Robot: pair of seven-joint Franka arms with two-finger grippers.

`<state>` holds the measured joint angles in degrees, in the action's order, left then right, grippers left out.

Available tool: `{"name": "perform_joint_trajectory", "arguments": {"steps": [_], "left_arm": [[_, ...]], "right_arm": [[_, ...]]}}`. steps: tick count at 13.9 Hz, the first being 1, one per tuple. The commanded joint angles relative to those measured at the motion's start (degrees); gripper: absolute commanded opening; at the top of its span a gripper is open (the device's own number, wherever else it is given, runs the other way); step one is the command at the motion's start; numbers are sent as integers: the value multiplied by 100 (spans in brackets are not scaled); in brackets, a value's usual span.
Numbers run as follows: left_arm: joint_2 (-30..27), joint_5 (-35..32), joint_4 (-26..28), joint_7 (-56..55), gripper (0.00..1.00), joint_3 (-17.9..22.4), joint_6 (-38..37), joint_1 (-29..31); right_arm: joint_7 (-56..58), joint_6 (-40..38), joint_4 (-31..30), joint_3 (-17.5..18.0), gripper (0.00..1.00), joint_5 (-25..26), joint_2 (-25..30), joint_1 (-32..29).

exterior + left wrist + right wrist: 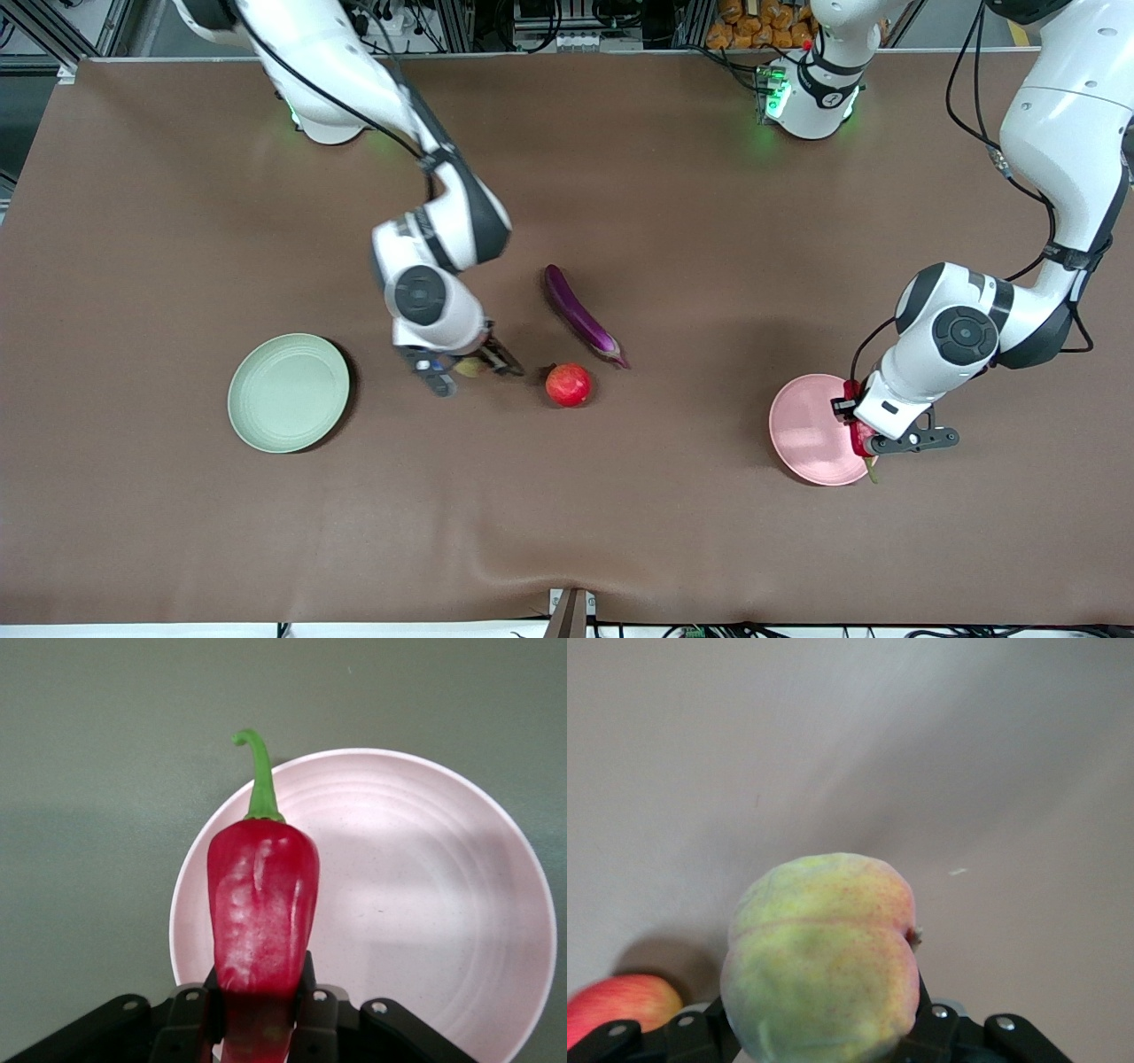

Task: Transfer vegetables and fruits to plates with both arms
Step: 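Release the pepper on the pink plate while the right gripper carries the peach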

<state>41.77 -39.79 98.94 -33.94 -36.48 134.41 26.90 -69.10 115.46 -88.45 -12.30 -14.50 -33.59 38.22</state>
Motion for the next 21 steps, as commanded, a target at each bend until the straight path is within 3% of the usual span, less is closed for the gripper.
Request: {"name": "perform_joint_trajectory", "arguments": {"steps": [1,2,3,6,9,11,13,16,18,19,21], "left_arm": [[33,-20,-156,36,42,27,-20,-27],[24,-20,-156,36,94,27,-20,-27],[6,-20,-147,36,100,18,-20,-9],[-169,-2,-104,19,100,-34,-63,-9],[-441,94,-33,-208,100,-533,-824,-88],[-460,95,-15,-1503,100,-1183,-1423,-132],[-416,95,11,-3076,100,-1528,-1785,-604],[-206,95,-32,-5397,100,-1520,-1857,-1851],[-56,86,-77,-6262,100,-1485,-1786,-2423],[-12,112,-173,-6605,100,-1424,-1778,-2765],[190,112,-558,-7527,100,-1004,-1707,-3547]], "right_arm": [[351,-960,-199,-88,31,61,1001,-655],[762,-1294,-208,-88,31,61,1203,-1006],[1236,-1541,-199,-97,31,61,1371,-1314],[2162,-1589,-269,-106,28,140,1356,-2229],[2829,-783,-610,-106,23,851,873,-2906],[3645,-61,-893,-79,23,817,688,-3372],[3720,116,-867,-53,23,599,398,-3348],[3711,406,-867,-53,23,220,90,-3102],[3711,513,-902,-44,25,202,-138,-3014],[3711,513,-911,-53,34,202,-165,-2970],[3789,460,-911,-53,87,219,-174,-3022]]}}
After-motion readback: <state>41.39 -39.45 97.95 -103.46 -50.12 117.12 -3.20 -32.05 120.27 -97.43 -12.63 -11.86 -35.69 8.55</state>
